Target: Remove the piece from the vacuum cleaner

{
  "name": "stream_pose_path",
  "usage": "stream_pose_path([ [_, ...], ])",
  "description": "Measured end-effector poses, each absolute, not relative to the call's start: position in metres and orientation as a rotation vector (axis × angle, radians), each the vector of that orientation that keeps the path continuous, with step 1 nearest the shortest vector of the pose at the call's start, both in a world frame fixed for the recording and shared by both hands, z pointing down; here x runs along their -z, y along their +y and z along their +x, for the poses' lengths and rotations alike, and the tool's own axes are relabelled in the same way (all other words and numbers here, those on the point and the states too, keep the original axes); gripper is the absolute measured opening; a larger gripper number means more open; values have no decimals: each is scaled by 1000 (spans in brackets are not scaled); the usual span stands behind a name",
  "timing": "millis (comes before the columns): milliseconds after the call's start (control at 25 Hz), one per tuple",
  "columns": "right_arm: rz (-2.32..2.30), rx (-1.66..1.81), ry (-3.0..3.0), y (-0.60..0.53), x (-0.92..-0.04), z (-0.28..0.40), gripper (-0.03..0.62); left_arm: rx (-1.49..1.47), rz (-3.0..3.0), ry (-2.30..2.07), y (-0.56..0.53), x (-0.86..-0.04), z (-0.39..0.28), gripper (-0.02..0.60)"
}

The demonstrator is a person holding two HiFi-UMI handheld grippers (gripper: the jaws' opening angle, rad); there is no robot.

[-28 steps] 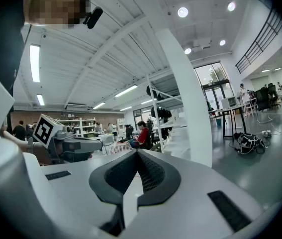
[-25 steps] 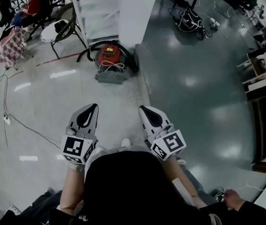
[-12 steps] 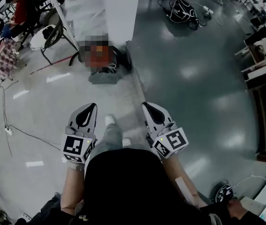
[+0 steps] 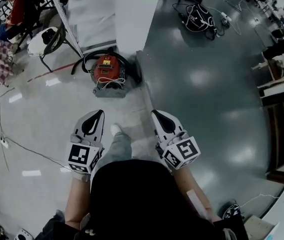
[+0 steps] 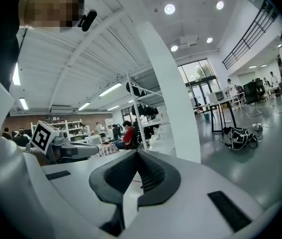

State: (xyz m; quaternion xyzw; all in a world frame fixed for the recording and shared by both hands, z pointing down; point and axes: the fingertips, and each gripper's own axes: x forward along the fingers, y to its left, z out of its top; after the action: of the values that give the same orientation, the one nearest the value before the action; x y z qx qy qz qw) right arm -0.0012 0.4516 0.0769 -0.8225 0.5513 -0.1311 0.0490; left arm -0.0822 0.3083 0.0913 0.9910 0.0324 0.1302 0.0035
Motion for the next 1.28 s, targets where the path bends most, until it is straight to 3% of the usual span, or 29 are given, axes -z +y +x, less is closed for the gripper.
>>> stream_pose_path([
  [480, -2482, 473, 1864, 293, -92, 90, 28, -478, 3017, -6, 163, -119, -2, 17],
  [1280, -2111, 724, 2383, 125, -161, 163, 28, -605, 2803, -548, 54, -182, 19, 18],
])
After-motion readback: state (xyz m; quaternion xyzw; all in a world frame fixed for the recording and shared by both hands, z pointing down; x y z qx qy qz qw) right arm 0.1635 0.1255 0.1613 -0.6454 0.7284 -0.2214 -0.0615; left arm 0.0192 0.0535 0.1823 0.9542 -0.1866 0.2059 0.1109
